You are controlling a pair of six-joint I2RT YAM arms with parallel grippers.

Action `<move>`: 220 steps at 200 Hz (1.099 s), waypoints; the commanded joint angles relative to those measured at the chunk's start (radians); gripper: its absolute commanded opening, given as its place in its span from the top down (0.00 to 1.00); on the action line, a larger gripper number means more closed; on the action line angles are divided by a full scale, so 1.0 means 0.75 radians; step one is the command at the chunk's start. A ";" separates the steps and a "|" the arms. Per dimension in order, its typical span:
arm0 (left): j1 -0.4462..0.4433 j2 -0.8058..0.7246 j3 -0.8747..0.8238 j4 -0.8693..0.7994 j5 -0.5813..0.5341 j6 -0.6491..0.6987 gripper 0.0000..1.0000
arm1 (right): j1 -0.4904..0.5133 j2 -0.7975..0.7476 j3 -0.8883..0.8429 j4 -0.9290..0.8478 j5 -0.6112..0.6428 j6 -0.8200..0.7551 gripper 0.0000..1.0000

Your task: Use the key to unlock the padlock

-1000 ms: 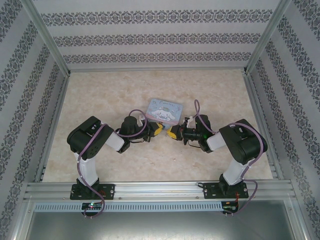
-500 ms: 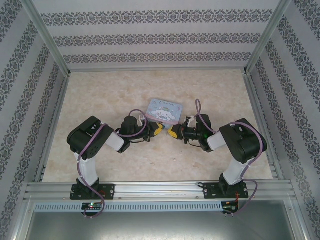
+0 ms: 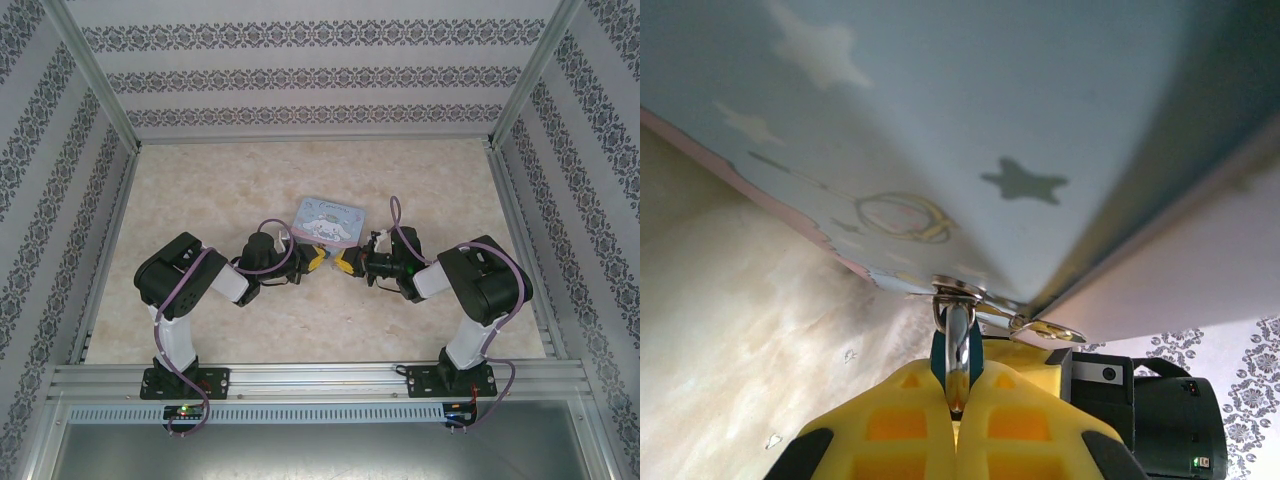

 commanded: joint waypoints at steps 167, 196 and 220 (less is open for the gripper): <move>-0.016 -0.069 0.042 0.099 0.059 0.001 1.00 | -0.004 0.120 0.070 0.072 0.024 -0.057 1.00; -0.017 -0.075 0.043 0.125 0.068 -0.012 1.00 | -0.019 0.130 0.094 0.069 -0.006 -0.133 1.00; -0.016 -0.075 0.046 0.131 0.074 -0.014 1.00 | -0.031 0.141 0.115 0.064 -0.033 -0.173 1.00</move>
